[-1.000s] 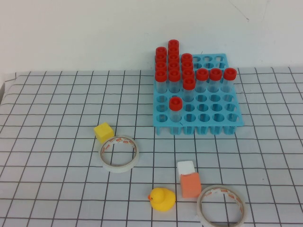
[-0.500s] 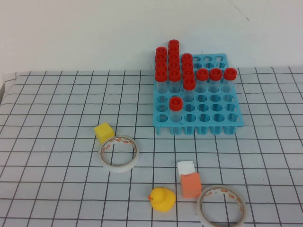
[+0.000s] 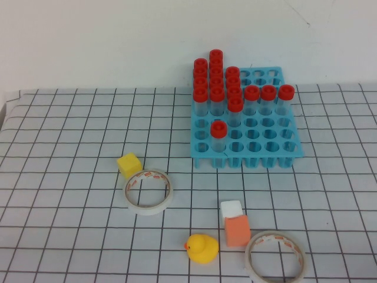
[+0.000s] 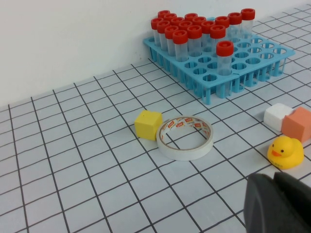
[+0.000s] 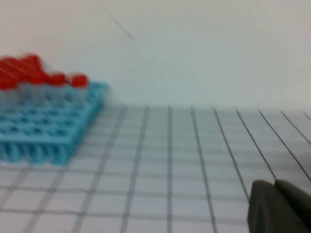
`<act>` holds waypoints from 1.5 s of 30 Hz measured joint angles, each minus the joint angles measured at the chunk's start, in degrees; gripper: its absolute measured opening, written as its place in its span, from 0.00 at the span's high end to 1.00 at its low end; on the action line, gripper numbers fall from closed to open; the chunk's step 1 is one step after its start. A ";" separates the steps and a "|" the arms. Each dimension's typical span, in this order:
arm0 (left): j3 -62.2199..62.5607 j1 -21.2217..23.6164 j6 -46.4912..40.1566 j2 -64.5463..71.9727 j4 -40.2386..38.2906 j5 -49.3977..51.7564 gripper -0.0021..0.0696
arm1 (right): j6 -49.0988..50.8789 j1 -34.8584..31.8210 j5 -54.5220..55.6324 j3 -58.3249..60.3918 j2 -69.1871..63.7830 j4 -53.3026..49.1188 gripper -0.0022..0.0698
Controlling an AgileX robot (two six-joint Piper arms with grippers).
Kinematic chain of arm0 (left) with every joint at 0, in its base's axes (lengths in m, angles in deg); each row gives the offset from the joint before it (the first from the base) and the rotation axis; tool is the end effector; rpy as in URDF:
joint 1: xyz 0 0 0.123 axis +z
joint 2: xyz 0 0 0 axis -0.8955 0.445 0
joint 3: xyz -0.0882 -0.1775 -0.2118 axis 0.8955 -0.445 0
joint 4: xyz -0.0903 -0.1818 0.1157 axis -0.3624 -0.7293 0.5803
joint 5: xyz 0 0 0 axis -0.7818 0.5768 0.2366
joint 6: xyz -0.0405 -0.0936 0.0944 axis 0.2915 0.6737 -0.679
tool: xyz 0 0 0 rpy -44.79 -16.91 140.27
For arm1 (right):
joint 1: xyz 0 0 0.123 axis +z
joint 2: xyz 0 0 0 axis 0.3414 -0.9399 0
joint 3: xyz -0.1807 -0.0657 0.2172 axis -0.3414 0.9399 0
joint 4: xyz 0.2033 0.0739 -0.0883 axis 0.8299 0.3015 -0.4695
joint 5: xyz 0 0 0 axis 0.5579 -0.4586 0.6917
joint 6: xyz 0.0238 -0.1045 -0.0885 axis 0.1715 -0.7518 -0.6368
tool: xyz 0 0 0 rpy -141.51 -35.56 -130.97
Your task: Place the test tubes
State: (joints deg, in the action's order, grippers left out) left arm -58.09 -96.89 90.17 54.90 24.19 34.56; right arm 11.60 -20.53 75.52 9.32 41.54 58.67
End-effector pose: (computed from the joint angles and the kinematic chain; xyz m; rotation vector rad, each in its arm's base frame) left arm 0.0355 -0.0092 0.2799 0.4560 1.7049 -0.3397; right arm 0.0810 -0.0002 0.2039 -0.0501 1.5328 -0.0605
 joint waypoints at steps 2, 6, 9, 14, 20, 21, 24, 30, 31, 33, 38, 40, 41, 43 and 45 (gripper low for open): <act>0.00 0.00 0.00 0.00 0.00 0.00 0.97 | 6.50 -3.53 -3.75 0.00 0.00 -5.86 0.97; 0.00 0.00 0.00 0.00 0.00 0.00 0.97 | 14.15 -6.67 -10.62 0.00 0.00 -12.03 0.97; 0.00 0.00 0.00 0.00 0.00 0.00 0.97 | 15.54 -6.92 -13.98 0.00 0.00 -13.02 0.97; 0.00 0.00 0.00 0.00 0.00 0.00 0.97 | 16.03 -3.29 -14.76 0.00 0.00 -13.15 0.97; 0.00 0.00 0.12 0.00 0.00 0.00 0.97 | 16.25 0.72 -15.74 0.00 0.00 -13.24 0.97; 0.00 0.00 0.12 0.00 0.00 0.00 0.97 | 16.25 0.83 -15.86 -0.10 0.00 -13.24 0.97; 0.00 0.00 0.12 0.00 0.00 0.00 0.97 | 16.39 0.94 -16.00 -0.10 0.00 -13.24 0.97; 0.00 0.00 0.12 0.00 0.00 0.00 0.97 | 16.39 0.94 -16.15 -0.10 0.00 -13.24 0.97; 0.00 0.00 0.12 0.00 0.00 0.00 0.97 | 16.39 0.94 -16.14 -0.10 0.00 -13.24 0.97; 0.00 0.00 0.12 0.00 0.00 0.00 0.97 | 16.39 0.94 -16.14 -0.10 0.00 -13.24 0.97; 0.00 0.00 0.12 0.00 0.00 0.00 0.97 | 16.39 0.94 -16.37 -0.10 0.00 -13.24 0.97; 0.00 0.00 0.12 0.00 0.00 0.00 0.97 | 16.39 0.94 -16.35 -0.10 0.00 -13.24 0.97; 0.00 0.00 0.12 0.00 0.00 0.00 0.97 | 16.39 0.94 -16.35 -0.10 0.00 -13.24 0.97; 0.00 0.00 0.12 0.00 0.00 0.00 0.97 | 16.39 0.94 -16.35 -0.10 0.00 -13.24 0.97; 0.00 0.00 0.12 0.00 0.00 0.00 0.97 | 16.39 0.94 -16.35 -0.10 0.00 -13.24 0.97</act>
State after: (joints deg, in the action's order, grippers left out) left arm -58.09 -96.89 90.29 54.90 24.19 34.56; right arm 27.99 -19.59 59.17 9.22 41.54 45.43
